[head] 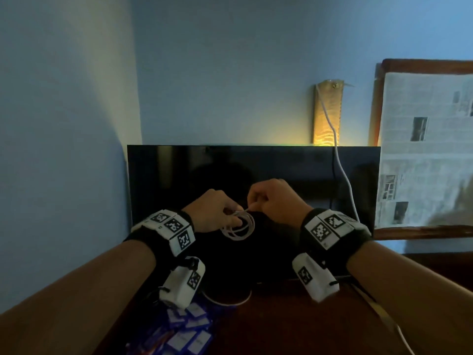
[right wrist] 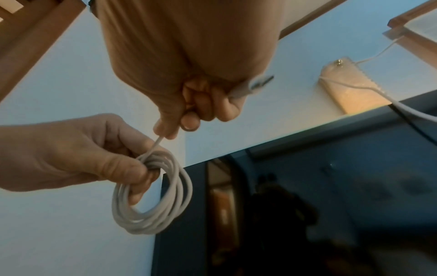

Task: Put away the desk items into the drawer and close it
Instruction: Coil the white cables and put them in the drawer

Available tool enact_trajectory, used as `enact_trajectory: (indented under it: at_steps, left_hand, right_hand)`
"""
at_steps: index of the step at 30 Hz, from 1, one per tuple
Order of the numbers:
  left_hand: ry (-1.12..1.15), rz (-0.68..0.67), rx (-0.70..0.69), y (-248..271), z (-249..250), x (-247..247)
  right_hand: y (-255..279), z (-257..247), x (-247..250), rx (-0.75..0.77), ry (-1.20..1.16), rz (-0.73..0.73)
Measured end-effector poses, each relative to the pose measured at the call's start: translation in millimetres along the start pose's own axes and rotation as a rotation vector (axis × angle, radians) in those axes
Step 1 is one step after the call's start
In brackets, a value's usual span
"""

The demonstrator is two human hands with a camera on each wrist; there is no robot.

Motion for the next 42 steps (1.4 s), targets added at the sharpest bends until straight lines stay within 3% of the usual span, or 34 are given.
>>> enact_trajectory:
  at_steps: [7,12,15,23,27,31,36,42]
  left_hand:
    - [0.118,-0.015,-0.005,-4,12,5]
    - [0.269,0.08,0.008,7,8,-5]
    - [0.359,0.122,0.019,12,5,-9]
    - [0.391,0.238,0.065,27,-11,-15]
    - [0.32,0.255,0.099,35,-19,-21]
    - [0.293,0.266,0.149,43,-25,-31]
    - [0.241,0.265,0.194,53,-30,-48]
    - [0.201,0.311,0.169,66,-33,-71]
  right_hand:
    - [8,-1,3,0.059,0.231,0.163]
    - [15,2,-6,0.176,0.06,0.272]
    - [16,6,-14,0.159,-0.073,0.311]
    - [7,26,-46,-0.09,-0.387,0.152]
    - [9,30,-64,-0.216,-0.655,0.044]
    - [17,27,-83,-0.235,-0.669,-0.036]
    - [28,39,-106,-0.367,-0.692,-0.083]
    - [49,49,-127,-0.496,-1.002,-0.226]
Point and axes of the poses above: each hand's wrist, its own y-axis away from the middle knuckle, its own x-axis out of the back of the hand, z = x × y, the point moved 6 cm from there along -y, towards the middle knuckle, and after that the axes turned 13 degrees about -x, right-handed, at the moved point
